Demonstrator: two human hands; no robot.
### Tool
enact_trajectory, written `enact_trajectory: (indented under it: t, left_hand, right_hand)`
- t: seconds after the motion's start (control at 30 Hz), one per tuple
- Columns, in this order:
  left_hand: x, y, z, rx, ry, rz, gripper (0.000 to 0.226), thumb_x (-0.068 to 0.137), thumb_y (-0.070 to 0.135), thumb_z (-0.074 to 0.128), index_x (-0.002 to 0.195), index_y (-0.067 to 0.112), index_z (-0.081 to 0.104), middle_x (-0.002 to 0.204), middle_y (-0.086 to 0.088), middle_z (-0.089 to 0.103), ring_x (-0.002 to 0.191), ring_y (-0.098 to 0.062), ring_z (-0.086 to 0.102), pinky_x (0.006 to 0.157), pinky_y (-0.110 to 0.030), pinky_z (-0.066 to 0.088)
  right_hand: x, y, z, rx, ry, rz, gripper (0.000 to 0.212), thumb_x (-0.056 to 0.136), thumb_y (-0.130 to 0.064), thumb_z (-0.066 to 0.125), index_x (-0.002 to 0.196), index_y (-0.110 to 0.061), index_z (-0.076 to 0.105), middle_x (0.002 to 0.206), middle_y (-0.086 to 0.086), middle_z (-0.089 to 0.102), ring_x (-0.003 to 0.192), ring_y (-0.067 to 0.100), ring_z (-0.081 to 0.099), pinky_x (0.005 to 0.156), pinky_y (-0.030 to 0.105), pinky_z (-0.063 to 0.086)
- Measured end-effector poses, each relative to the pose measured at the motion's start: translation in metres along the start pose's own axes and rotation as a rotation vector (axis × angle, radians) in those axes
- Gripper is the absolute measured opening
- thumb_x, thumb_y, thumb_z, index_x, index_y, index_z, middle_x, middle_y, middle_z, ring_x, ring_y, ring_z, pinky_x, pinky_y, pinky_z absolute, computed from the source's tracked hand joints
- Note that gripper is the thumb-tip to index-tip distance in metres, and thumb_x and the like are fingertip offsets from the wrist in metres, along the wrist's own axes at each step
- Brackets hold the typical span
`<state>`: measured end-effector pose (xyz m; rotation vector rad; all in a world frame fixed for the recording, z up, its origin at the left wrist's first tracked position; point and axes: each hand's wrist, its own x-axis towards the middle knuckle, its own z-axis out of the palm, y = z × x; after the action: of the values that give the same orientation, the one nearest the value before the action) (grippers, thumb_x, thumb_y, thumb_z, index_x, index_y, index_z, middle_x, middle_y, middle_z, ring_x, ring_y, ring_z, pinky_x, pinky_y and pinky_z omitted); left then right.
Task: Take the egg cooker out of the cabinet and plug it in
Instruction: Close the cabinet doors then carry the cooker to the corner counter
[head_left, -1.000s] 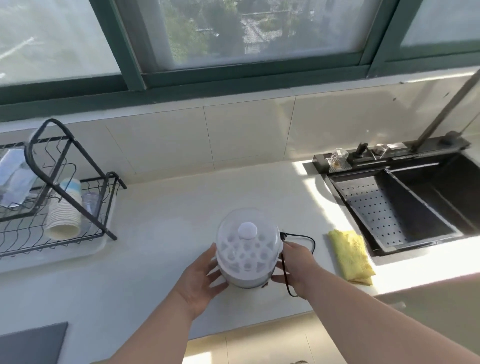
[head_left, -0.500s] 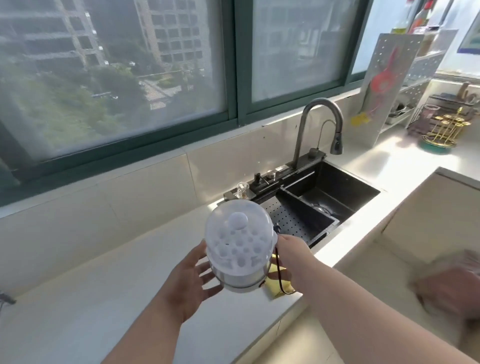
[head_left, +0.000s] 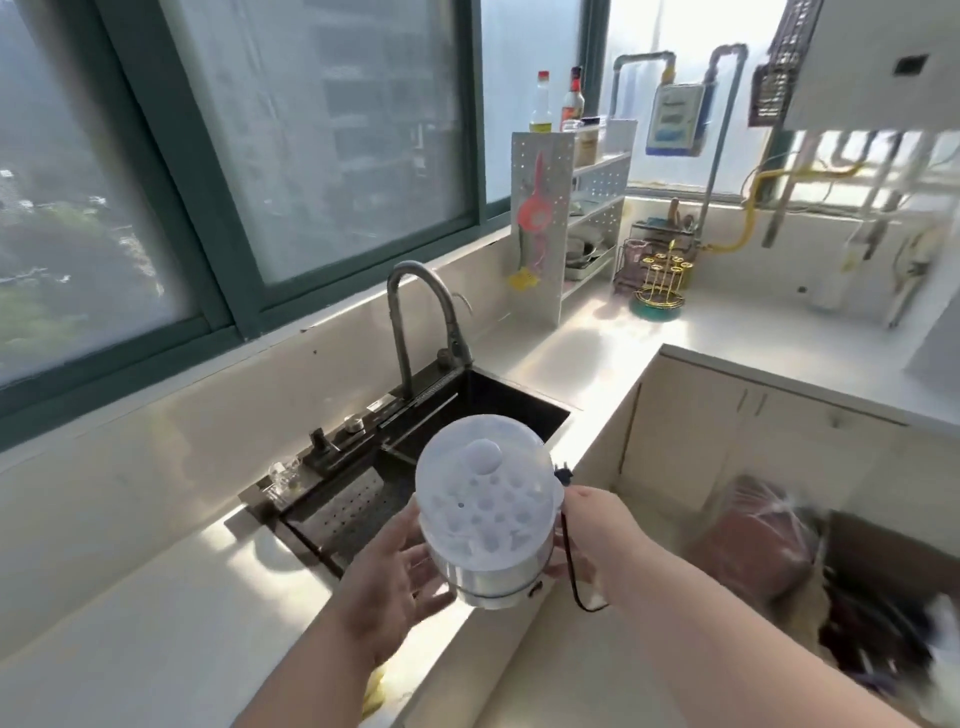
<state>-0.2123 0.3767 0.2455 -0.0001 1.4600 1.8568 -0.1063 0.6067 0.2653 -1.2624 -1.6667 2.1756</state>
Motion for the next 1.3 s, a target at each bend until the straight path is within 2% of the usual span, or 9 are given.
enact_trajectory:
  t: [0.13, 0.27, 0.37, 0.47, 0.6, 0.73, 0.93, 1.1, 1.3]
  left_hand:
    - [0.053, -0.024, 0.092, 0.022, -0.036, -0.056, 0.08, 0.065, 0.067, 0.09, 0.13, 0.025, 0.071, 0.126, -0.018, 0.078, 0.114, -0.037, 0.076, 0.094, -0.06, 0.061]
    - [0.102, -0.032, 0.185, 0.022, -0.095, -0.084, 0.087, 0.061, 0.068, 0.092, 0.134, 0.025, 0.072, 0.129, -0.018, 0.077, 0.122, -0.04, 0.072, 0.095, -0.062, 0.06]
    - [0.132, -0.031, 0.236, 0.057, -0.148, -0.081, 0.081, 0.072, 0.067, 0.086, 0.137, 0.023, 0.069, 0.131, -0.018, 0.076, 0.123, -0.038, 0.072, 0.101, -0.064, 0.057]
    - [0.177, -0.031, 0.292, 0.11, -0.2, -0.11, 0.081, 0.073, 0.065, 0.087, 0.138, 0.021, 0.068, 0.132, -0.02, 0.075, 0.124, -0.037, 0.072, 0.105, -0.066, 0.054]
    - [0.226, -0.023, 0.349, 0.157, -0.267, -0.121, 0.084, 0.065, 0.066, 0.089, 0.135, 0.022, 0.071, 0.132, -0.018, 0.076, 0.125, -0.035, 0.072, 0.108, -0.064, 0.052]
    - [0.29, -0.016, 0.393, 0.188, -0.332, -0.16, 0.076, 0.071, 0.064, 0.087, 0.133, 0.023, 0.072, 0.129, -0.017, 0.077, 0.12, -0.033, 0.075, 0.1, -0.058, 0.059]
    - [0.408, 0.011, 0.469, 0.287, -0.445, -0.202, 0.077, 0.066, 0.069, 0.09, 0.128, 0.025, 0.077, 0.128, -0.017, 0.078, 0.116, -0.034, 0.076, 0.098, -0.058, 0.06]
    - [0.484, 0.033, 0.535, 0.345, -0.539, -0.227, 0.064, 0.061, 0.074, 0.089, 0.109, 0.032, 0.085, 0.124, -0.014, 0.08, 0.113, -0.03, 0.077, 0.099, -0.057, 0.059]
    - [0.549, 0.041, 0.614, 0.354, -0.579, -0.223, 0.084, 0.061, 0.073, 0.088, 0.129, 0.025, 0.075, 0.128, -0.015, 0.078, 0.118, -0.031, 0.075, 0.095, -0.055, 0.059]
  right_hand:
    - [0.032, -0.023, -0.095, 0.021, 0.017, 0.014, 0.023, 0.079, -0.032, 0.076, 0.09, -0.013, 0.067, 0.078, 0.015, 0.063, 0.067, 0.032, 0.061, 0.071, 0.059, 0.065]
    - [0.067, -0.051, -0.183, 0.054, 0.088, 0.009, 0.035, 0.086, -0.03, 0.079, 0.098, 0.002, 0.069, 0.085, 0.02, 0.067, 0.072, 0.035, 0.064, 0.081, 0.077, 0.054]
    - [0.084, -0.071, -0.228, 0.1, 0.147, 0.001, 0.047, 0.091, -0.029, 0.076, 0.113, 0.01, 0.066, 0.097, 0.031, 0.075, 0.075, 0.039, 0.07, 0.075, 0.071, 0.062]
    - [0.116, -0.089, -0.279, 0.181, 0.214, -0.022, 0.052, 0.09, -0.029, 0.078, 0.119, 0.012, 0.064, 0.094, 0.022, 0.072, 0.076, 0.035, 0.068, 0.067, 0.06, 0.067]
    - [0.153, -0.113, -0.319, 0.227, 0.247, -0.037, 0.044, 0.081, -0.034, 0.078, 0.102, 0.003, 0.068, 0.085, 0.017, 0.065, 0.072, 0.032, 0.061, 0.078, 0.073, 0.059]
    - [0.204, -0.136, -0.354, 0.251, 0.305, -0.04, 0.038, 0.081, -0.038, 0.079, 0.1, -0.006, 0.072, 0.085, 0.017, 0.066, 0.072, 0.031, 0.059, 0.072, 0.059, 0.062]
    - [0.289, -0.188, -0.399, 0.25, 0.478, -0.044, 0.022, 0.085, -0.04, 0.072, 0.092, -0.022, 0.062, 0.083, 0.01, 0.05, 0.074, 0.027, 0.043, 0.068, 0.044, 0.037]
    - [0.344, -0.227, -0.437, 0.268, 0.6, -0.018, 0.022, 0.085, -0.042, 0.065, 0.084, -0.02, 0.065, 0.076, 0.007, 0.044, 0.07, 0.026, 0.038, 0.067, 0.043, 0.034]
    - [0.406, -0.267, -0.498, 0.337, 0.616, -0.04, 0.045, 0.082, -0.044, 0.07, 0.094, -0.001, 0.07, 0.088, 0.008, 0.055, 0.08, 0.025, 0.048, 0.073, 0.043, 0.037]
